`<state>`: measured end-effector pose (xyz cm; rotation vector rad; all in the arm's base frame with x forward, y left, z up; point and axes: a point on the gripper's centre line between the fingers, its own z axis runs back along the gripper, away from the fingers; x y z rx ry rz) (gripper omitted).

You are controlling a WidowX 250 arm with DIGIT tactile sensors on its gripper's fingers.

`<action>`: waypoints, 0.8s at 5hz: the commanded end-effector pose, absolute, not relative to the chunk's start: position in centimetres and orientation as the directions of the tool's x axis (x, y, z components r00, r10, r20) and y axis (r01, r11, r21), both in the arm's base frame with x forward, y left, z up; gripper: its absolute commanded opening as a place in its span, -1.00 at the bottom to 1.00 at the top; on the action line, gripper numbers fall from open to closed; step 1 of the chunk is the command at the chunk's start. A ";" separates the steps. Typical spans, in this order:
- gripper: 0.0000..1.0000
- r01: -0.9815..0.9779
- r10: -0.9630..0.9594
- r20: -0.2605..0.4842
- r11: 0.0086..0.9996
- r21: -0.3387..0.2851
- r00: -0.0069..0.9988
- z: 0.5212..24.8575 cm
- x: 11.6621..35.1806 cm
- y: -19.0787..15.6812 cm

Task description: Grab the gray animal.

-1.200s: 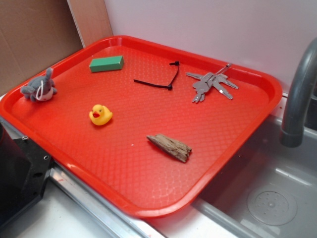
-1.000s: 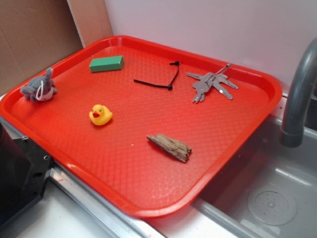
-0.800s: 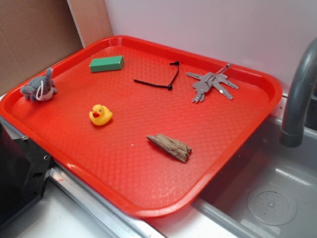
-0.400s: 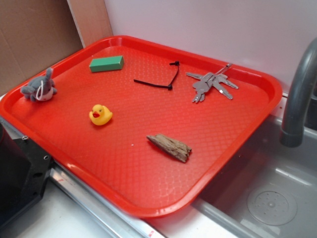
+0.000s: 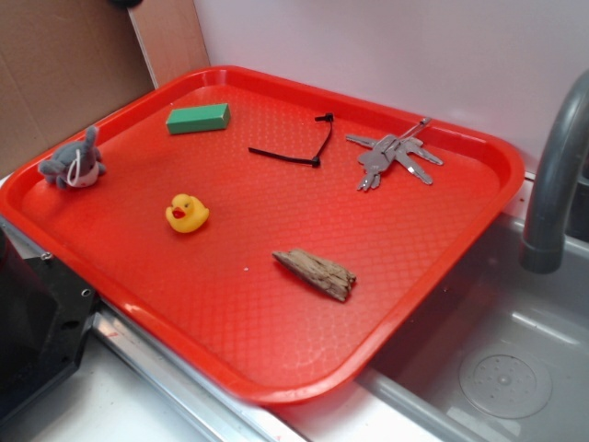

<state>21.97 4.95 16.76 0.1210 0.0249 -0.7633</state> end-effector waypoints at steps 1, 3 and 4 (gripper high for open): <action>1.00 0.946 -0.946 -0.056 0.313 0.089 0.318 13.9 21.1 7.3; 1.00 0.905 -0.900 -0.180 0.416 -0.086 0.397 6.8 18.7 11.2; 1.00 0.851 -0.850 -0.160 0.519 -0.080 0.503 4.5 16.8 12.4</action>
